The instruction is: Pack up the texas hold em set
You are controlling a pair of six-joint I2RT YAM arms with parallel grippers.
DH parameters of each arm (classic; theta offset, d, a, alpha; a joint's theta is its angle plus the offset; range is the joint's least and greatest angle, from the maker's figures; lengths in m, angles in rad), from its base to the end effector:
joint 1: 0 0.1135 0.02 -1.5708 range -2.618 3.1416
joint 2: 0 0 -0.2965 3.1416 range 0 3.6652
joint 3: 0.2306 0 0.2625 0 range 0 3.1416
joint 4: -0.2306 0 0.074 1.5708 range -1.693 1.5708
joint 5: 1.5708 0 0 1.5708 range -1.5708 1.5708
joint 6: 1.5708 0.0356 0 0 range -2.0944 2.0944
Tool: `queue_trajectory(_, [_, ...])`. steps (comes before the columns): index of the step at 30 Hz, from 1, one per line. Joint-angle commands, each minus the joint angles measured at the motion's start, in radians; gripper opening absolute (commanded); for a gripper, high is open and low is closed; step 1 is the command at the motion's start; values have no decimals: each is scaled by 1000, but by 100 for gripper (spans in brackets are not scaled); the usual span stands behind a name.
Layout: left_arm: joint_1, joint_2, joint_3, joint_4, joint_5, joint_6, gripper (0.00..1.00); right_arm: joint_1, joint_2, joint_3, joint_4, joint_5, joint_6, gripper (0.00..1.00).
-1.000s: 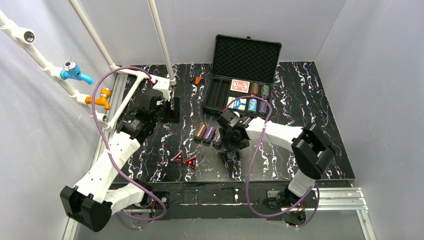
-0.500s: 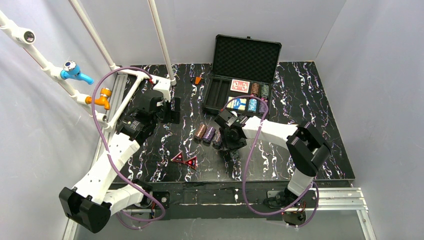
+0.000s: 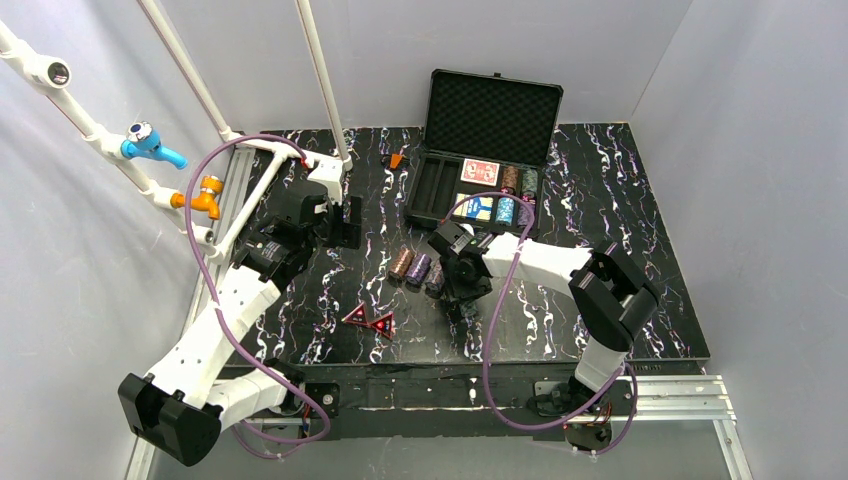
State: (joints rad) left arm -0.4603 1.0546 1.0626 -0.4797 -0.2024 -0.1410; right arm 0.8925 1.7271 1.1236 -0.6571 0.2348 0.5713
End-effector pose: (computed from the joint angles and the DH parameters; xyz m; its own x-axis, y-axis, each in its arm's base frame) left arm 0.2054 -0.0939 0.3839 -0.4417 0.0653 -0.8948 0.2148 0.9760 -0.0347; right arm 0.2222 0.2625 0.2073 -0.8880 -0.2638 -0.3766 -0.2764 0.9608 -0.0213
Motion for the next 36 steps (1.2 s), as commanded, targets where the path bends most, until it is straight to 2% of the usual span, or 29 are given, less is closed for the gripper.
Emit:
queue_trajectory(1, [-5, -17, -3, -11, 13, 6, 79, 6, -3, 7, -11, 20, 1, 49])
queue_trajectory(3, [-5, -17, -4, -10, 24, 4, 79, 6, -6, 2, -7, 16, 1, 38])
queue_trajectory(5, [-6, -15, -3, -10, 27, 4, 79, 8, -12, 1, -7, 12, 1, 34])
queue_trajectory(9, [-8, -17, -4, -10, 26, 4, 79, 10, -40, -2, -4, 7, -2, 18])
queue_trajectory(12, [-10, -20, -4, -9, 24, 4, 79, 10, -61, 2, -7, 2, -2, 1])
queue_trajectory(29, [-12, -27, -3, -10, 24, 6, 79, 10, -226, 62, -31, 6, -20, 1])
queue_trajectory(36, [-12, -27, -5, -6, 25, -8, 77, 10, -262, 162, -23, 95, -81, 1])
